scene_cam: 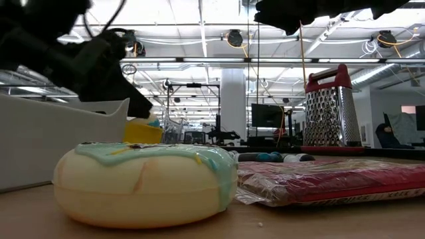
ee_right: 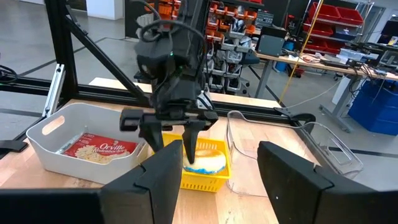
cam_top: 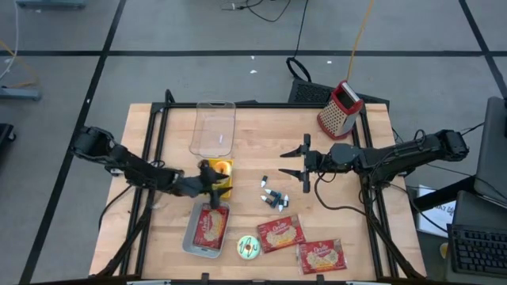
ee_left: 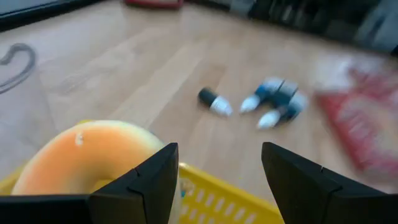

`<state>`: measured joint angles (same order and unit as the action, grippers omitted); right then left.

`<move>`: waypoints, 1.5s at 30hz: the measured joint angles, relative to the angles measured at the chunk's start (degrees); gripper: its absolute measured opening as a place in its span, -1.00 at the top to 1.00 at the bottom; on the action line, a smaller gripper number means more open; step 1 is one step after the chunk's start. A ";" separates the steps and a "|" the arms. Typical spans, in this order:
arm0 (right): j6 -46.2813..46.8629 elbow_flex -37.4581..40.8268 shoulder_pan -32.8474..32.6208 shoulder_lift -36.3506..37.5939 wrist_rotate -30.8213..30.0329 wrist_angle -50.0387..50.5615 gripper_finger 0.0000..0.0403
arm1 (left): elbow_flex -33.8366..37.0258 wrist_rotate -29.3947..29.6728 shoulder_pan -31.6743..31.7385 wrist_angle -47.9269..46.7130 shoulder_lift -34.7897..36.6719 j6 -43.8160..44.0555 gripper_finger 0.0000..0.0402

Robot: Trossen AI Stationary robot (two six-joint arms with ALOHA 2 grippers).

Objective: Pick & Place Food Item
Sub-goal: Put the blue doughnut into the yellow bin

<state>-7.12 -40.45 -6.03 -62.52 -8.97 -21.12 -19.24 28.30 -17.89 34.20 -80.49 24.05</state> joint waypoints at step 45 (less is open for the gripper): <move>-1.04 0.00 0.01 0.02 0.02 0.46 0.02 | -18.71 -6.48 7.32 -48.89 0.02 9.17 0.43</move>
<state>-8.16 -40.45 -6.02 -62.50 -8.95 -20.67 -37.95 21.82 -10.57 -14.69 -80.47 33.22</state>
